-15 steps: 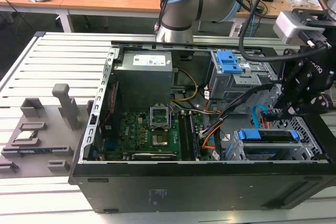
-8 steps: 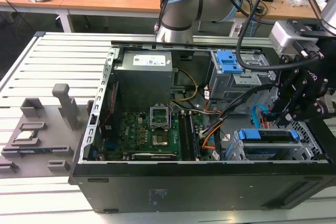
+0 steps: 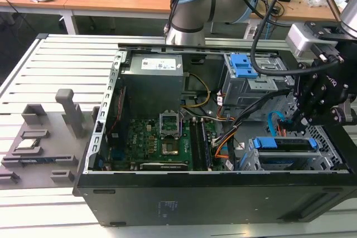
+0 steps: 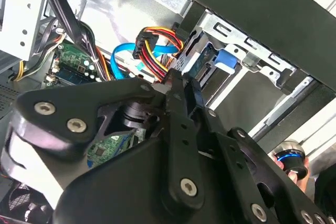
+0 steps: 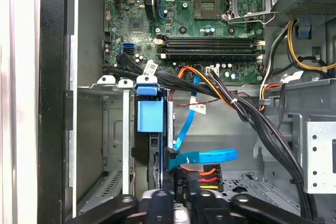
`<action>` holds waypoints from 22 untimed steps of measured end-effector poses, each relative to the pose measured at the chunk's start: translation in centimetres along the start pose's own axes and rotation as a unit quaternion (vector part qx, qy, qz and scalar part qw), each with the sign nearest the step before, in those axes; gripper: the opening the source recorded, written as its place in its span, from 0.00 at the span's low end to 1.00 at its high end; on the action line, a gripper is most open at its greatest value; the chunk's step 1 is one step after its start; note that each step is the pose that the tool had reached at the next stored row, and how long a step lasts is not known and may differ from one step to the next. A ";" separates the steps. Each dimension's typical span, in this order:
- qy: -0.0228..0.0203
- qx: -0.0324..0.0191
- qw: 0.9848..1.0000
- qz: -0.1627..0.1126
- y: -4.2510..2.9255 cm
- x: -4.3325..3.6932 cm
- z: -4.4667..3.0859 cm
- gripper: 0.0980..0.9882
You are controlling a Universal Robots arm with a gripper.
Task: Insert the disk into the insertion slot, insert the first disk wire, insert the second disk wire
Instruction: 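Insert the first disk wire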
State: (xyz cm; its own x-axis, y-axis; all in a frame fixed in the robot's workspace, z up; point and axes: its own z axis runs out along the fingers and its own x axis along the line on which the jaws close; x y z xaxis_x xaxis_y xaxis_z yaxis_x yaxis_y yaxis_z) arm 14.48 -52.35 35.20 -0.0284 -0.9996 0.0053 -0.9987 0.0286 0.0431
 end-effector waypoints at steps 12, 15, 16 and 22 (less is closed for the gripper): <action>0.002 0.000 1.000 0.005 -0.36 1.79 0.52 0.08; 0.001 0.000 1.000 0.010 -0.64 1.69 0.65 0.08; 0.001 0.000 1.000 0.012 -0.64 1.64 0.68 0.08; 0.001 0.000 1.000 0.016 -0.80 1.54 0.78 0.08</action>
State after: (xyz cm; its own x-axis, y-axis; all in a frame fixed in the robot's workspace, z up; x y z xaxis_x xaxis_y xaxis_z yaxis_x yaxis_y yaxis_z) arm 15.21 -53.91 34.39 -0.0609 -0.9981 0.0092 -0.9972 0.0612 0.0433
